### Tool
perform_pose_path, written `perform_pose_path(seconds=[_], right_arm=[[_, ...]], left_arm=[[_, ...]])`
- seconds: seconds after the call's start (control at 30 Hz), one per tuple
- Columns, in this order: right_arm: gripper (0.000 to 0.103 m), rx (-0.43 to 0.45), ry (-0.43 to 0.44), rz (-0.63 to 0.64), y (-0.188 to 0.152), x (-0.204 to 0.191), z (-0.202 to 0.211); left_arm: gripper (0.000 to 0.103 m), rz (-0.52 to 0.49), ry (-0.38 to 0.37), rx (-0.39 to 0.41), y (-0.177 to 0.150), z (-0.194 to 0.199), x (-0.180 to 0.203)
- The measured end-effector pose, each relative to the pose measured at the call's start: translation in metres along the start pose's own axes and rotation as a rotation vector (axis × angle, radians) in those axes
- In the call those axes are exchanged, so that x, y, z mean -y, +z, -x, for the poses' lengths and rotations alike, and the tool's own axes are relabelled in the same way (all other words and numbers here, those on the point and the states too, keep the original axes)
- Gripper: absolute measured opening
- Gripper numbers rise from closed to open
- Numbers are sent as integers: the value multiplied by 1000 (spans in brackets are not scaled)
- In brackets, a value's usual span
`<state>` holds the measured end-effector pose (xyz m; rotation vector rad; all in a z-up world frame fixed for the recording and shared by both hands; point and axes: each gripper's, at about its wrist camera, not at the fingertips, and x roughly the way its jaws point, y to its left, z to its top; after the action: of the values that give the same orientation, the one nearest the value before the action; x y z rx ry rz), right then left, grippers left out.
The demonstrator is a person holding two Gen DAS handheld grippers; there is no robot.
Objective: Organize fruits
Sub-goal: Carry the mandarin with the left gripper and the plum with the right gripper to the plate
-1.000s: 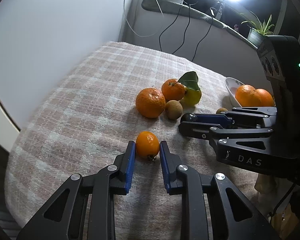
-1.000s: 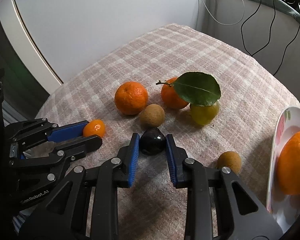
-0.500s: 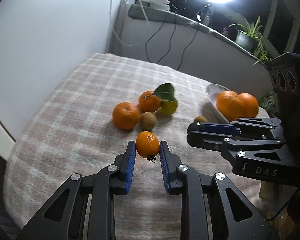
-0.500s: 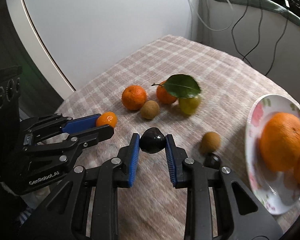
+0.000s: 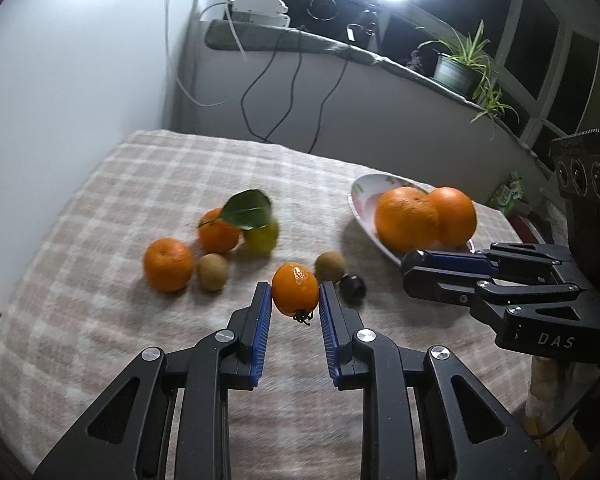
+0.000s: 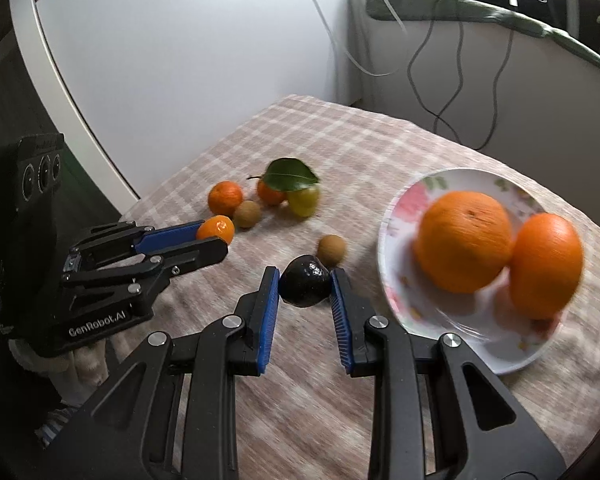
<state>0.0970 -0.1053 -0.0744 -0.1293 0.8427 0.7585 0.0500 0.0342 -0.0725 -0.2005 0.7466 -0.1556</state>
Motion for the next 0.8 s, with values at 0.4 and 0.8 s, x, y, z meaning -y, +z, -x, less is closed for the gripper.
perform_pose_path(seconds=[0.4,0.8], right_arm=[[27,23,-87,-79,-14,52,29],[27,12,-155,-129,-26,88,36]], left_arm=[[22,-57,-59,0,17,-23,41],[22,-111,-111,-29,23,-49,82]])
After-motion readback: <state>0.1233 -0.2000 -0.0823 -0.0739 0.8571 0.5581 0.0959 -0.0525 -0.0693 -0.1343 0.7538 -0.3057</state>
